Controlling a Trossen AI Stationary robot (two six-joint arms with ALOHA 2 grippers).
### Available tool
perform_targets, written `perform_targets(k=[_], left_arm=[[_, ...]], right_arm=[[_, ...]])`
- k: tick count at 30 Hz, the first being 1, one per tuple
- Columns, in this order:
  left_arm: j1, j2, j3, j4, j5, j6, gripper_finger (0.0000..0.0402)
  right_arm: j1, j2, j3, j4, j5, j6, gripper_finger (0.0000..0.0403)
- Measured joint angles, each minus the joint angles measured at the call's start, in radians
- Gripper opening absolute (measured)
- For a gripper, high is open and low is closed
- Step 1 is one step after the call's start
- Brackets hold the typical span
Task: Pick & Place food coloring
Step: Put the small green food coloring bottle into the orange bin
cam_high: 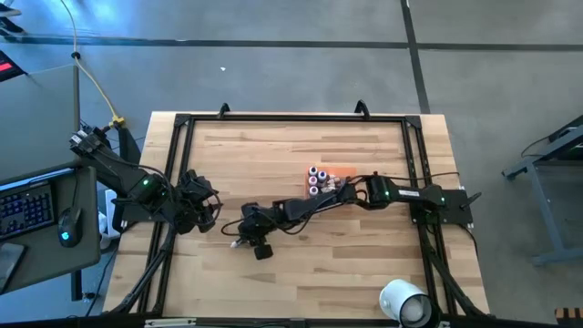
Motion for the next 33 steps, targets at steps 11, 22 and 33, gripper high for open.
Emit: perform_targets(k=[11,22,33], left_arm=[[0.0,0.0,0.0,0.0,0.023,0.0,0.0195],[0.0,0.0,0.0,0.001,0.023,0.0,0.0195],[0.0,0.0,0.0,0.001,0.023,0.0,0.0195]], right_arm=[[0.022,-0.002,0.0,0.059,0.041,-0.022,0.0165],[0.025,-0.001,0.0,0.066,0.031,-0.026,0.0169],[0.031,-0.001,0.0,0.008,-0.014,-0.02,0.0143]])
